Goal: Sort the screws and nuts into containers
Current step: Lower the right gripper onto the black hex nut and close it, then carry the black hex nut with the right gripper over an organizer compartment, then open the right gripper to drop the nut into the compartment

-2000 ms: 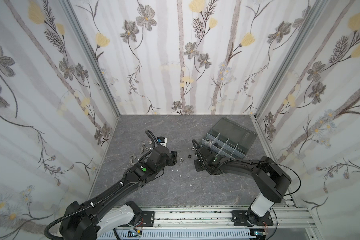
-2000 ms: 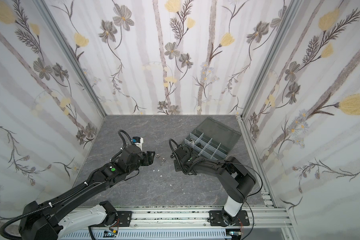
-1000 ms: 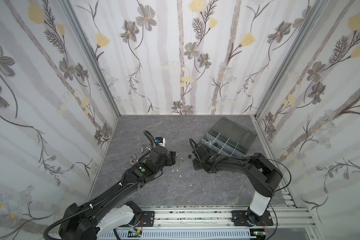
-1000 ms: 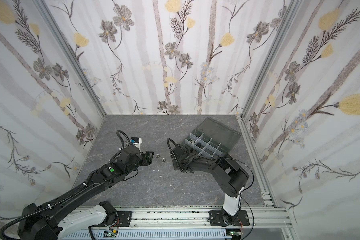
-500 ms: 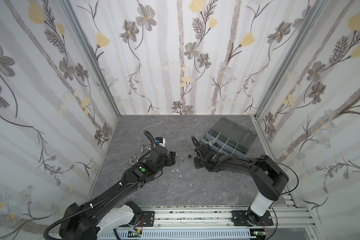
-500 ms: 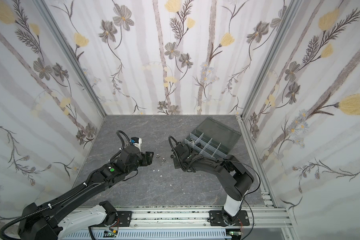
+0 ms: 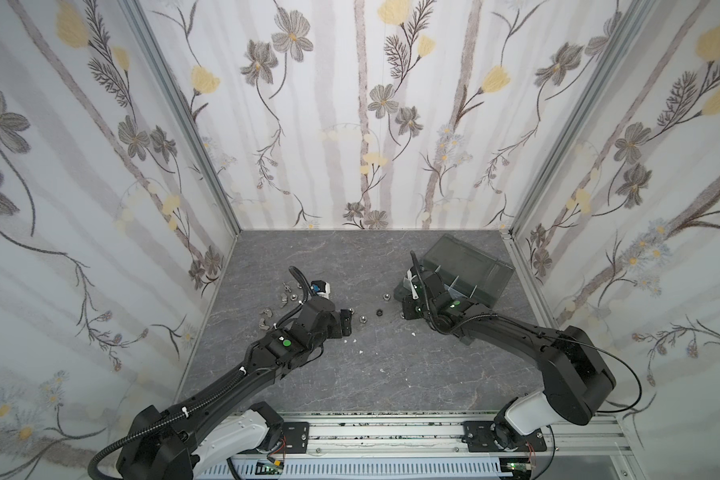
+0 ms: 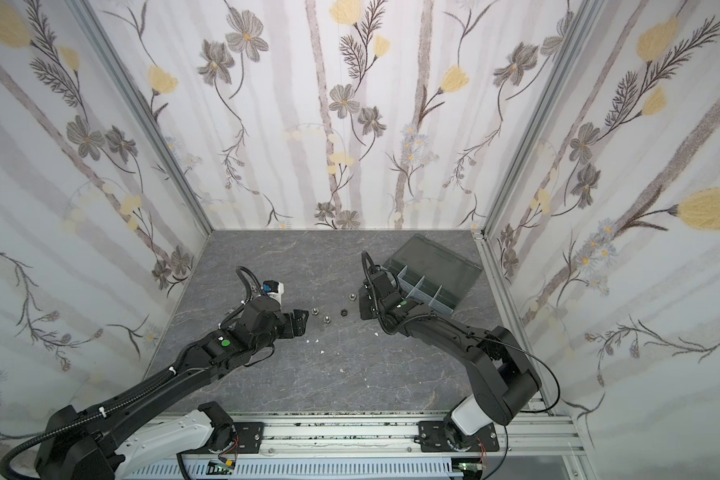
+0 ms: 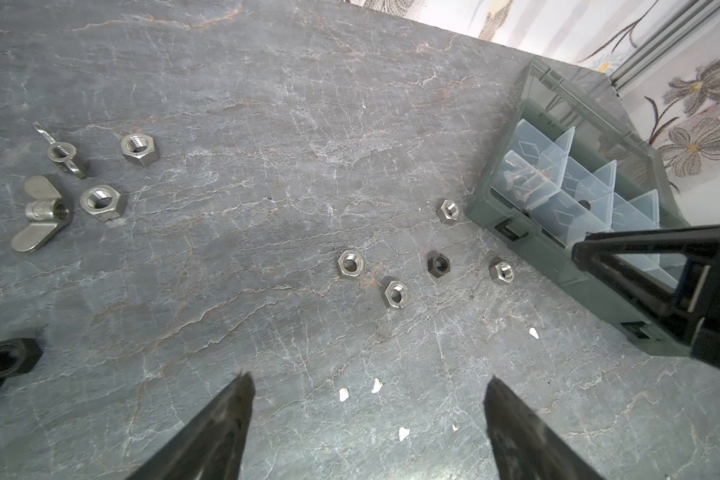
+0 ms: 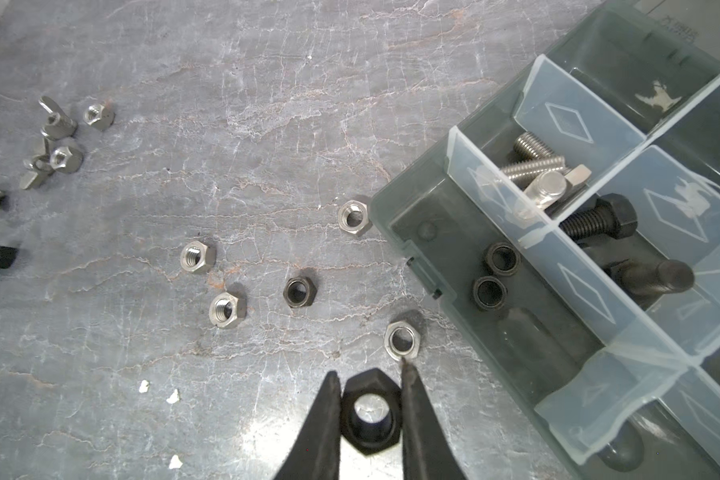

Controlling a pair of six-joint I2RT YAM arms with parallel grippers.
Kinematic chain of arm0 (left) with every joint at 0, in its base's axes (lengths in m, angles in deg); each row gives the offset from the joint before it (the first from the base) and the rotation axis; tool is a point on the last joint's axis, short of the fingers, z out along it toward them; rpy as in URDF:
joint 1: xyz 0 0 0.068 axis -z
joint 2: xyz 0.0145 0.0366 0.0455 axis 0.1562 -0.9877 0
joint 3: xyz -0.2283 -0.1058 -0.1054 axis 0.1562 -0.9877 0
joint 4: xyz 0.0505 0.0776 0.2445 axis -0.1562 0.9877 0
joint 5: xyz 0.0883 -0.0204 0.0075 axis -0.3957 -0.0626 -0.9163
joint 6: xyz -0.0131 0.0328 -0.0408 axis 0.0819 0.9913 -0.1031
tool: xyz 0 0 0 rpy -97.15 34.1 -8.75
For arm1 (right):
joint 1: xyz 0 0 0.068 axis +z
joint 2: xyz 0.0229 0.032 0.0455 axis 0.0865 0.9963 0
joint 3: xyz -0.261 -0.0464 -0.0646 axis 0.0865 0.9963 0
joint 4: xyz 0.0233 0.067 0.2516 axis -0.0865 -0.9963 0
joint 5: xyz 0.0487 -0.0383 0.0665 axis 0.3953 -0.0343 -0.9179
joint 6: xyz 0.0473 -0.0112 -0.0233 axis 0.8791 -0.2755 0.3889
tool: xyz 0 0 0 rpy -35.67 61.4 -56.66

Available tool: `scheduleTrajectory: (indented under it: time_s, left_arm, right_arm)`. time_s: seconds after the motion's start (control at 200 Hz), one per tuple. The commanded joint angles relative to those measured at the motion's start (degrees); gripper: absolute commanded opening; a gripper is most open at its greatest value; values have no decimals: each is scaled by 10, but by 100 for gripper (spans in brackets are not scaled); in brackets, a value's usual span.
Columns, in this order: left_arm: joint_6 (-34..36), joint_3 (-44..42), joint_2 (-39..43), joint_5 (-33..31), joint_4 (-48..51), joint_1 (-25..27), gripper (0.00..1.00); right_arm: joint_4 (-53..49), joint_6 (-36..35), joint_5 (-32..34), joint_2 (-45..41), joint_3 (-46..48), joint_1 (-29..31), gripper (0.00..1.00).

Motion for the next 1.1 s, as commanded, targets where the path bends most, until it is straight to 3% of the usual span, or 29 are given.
scheduleTrajectory:
  time_s: [0.0, 0.125, 0.649, 1.099]
  left_arm:
    - [-8, -14, 14, -5, -19, -1, 94]
    - [-14, -30, 22, -2, -29, -1, 100]
    - [-20, -52, -14, 27, -52, -1, 100]
    - [-19, -67, -24, 31, -64, 0, 100]
  right_arm:
    - [3, -12, -16, -15, 2, -15, 14]
    - [3, -18, -23, -30, 6, -36, 13]
    - [28, -29, -90, -18, 14, -129, 14]
    - [54, -25, -121, 29, 16, -148, 16]
